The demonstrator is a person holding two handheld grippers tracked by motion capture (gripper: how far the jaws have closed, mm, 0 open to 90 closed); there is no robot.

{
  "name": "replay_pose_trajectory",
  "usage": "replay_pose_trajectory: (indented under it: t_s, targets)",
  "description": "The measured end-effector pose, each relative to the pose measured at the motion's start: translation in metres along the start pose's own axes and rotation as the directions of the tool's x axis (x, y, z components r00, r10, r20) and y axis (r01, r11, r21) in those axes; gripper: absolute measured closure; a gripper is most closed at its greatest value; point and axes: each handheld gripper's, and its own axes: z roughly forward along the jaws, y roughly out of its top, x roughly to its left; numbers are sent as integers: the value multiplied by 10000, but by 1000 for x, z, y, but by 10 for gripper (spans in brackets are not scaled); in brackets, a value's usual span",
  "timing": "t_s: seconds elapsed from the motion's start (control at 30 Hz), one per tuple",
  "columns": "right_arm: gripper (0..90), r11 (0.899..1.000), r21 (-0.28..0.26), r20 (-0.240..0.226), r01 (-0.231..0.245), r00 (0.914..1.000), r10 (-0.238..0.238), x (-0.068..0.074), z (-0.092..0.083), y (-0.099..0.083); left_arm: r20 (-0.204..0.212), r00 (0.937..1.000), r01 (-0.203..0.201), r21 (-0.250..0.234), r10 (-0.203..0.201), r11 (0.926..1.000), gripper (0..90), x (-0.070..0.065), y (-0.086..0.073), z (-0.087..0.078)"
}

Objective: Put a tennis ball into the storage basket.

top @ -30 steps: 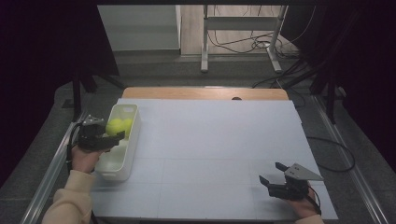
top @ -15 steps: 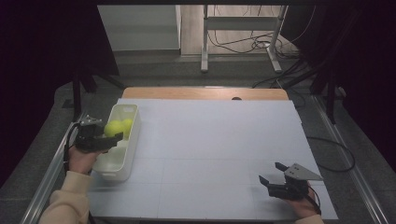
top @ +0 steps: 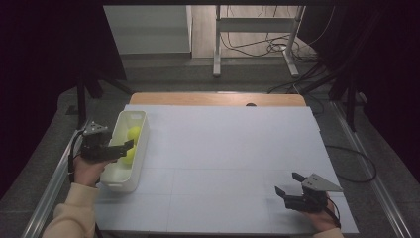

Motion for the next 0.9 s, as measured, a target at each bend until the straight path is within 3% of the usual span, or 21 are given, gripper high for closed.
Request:
replay_pose_trajectory:
  t_s: [0.27,0.43,0.67,0.9]
  targets:
    - [171,10000,-12,10,0,10000,0,0,0,0,452,9989,-84,-545,109,9985,117,-9,-2,-3]
    - [171,10000,-18,14,3,10000,-3,0,0,0,708,9968,-324,-793,381,9963,123,-22,-5,-2]
    - [171,10000,-12,16,15,10000,-15,0,-1,0,1299,9889,-605,-964,729,9935,125,-38,-5,-3]
    - [171,10000,-4,-7,38,10000,-38,1,-1,0,1900,9753,-900,-1239,1127,9882,129,-63,-10,1]
